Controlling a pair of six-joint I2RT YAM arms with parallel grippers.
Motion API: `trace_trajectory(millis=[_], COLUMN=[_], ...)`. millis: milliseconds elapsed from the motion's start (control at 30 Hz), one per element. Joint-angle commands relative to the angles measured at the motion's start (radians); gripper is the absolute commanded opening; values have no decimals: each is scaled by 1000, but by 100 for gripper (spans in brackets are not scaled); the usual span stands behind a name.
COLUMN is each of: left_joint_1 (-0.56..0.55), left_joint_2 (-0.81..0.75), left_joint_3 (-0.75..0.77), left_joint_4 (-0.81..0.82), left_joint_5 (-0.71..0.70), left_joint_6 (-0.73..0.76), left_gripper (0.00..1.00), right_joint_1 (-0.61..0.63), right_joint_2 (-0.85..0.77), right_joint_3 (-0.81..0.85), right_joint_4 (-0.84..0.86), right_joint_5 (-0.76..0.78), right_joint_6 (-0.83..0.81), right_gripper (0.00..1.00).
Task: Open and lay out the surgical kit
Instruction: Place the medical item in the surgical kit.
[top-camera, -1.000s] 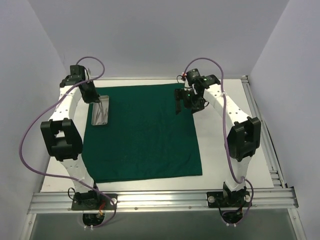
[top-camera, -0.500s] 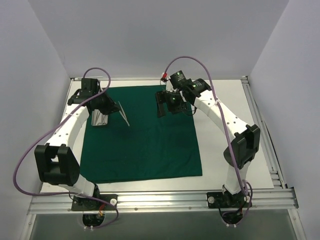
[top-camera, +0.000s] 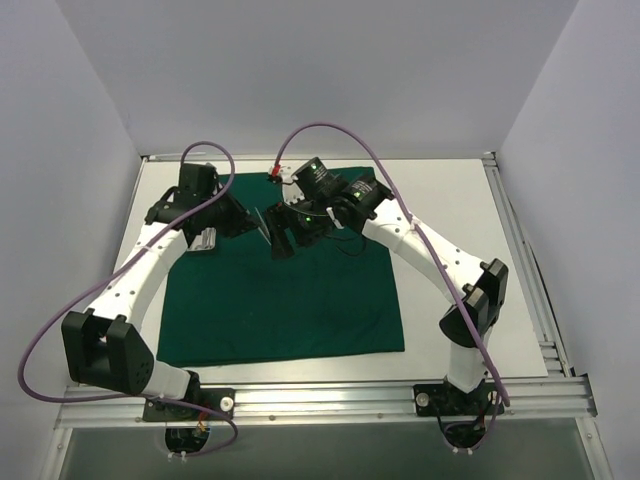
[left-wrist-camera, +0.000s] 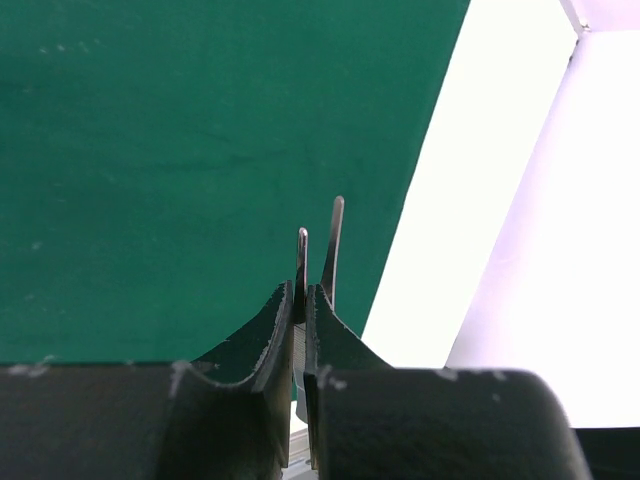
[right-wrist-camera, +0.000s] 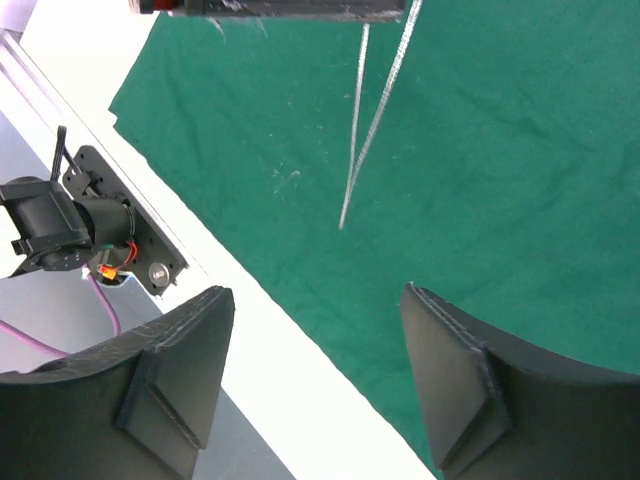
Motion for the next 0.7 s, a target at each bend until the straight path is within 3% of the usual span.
trace_trajectory(millis=[0,667], left_joint_1=[-16,-35], left_joint_2=[-45,-120], left_joint_3=[7,-70], left_joint_4=[20,65], left_joint_5=[-19,63], left_joint_6=[-36,-94], left_gripper=[2,2], right_joint_1=[8,22], right_joint_2=[6,51], right_joint_3=[37,-33], right_joint_4=[-27,40], right_joint_5=[33,19], right_joint_6=[-16,-1], right_gripper=[66,51])
